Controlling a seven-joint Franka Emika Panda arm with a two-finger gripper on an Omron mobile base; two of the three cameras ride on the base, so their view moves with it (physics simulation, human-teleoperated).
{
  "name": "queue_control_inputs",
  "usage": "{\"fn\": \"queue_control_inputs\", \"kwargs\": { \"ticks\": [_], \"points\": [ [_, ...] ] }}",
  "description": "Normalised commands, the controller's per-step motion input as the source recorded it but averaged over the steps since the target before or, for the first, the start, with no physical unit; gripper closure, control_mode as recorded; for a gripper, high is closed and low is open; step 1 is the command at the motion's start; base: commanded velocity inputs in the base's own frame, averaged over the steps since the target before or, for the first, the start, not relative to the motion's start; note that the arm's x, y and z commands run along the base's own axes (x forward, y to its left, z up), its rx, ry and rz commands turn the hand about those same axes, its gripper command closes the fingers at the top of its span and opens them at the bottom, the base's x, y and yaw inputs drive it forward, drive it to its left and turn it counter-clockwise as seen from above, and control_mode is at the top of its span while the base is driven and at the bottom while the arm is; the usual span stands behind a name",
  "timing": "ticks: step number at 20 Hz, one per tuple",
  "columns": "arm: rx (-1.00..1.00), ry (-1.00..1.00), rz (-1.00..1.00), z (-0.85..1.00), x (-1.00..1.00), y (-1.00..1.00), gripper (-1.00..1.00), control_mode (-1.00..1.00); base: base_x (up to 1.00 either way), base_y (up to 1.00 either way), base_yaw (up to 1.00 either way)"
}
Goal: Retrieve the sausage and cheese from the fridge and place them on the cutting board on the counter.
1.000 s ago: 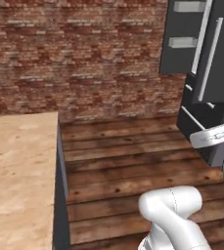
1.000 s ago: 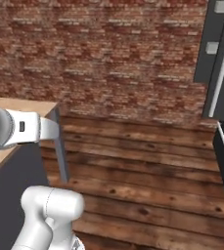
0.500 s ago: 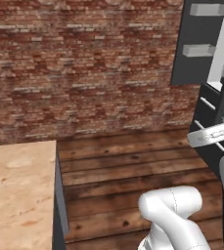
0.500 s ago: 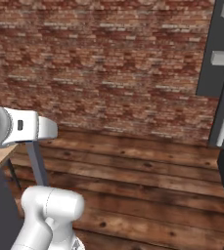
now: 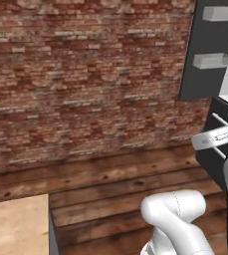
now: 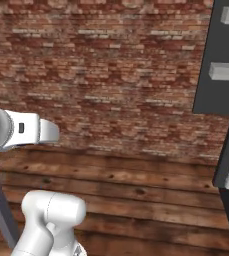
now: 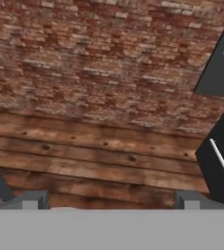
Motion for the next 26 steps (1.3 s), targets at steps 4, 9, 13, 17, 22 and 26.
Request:
{"fn": "queue_control_inputs", "kwargs": {
  "ticks": [4,9,13,17,22,26],
  "points": [
    [0.0,0.0,0.0,0.0,0.0,0.0,-1.0,1.0,1.0,-0.05,-0.31],
    [0.0,0.0,0.0,0.0,0.0,0.0,-1.0,1.0,1.0,-0.07,-0.41],
    [0.0,0.0,0.0,0.0,0.0,0.0,-1.0,1.0,1.0,-0.13,-0.44],
    [0.0,0.0,0.0,0.0,0.0,0.0,-1.0,1.0,0.95,-0.09,-0.54],
    [0.0,0.0,0.0,0.0,0.0,0.0,-1.0,1.0,0.55,-0.16,-0.69],
    [0.0,0.0,0.0,0.0,0.0,0.0,-1.0,1.0,0.07,-0.34,-0.85]
  ]
}}
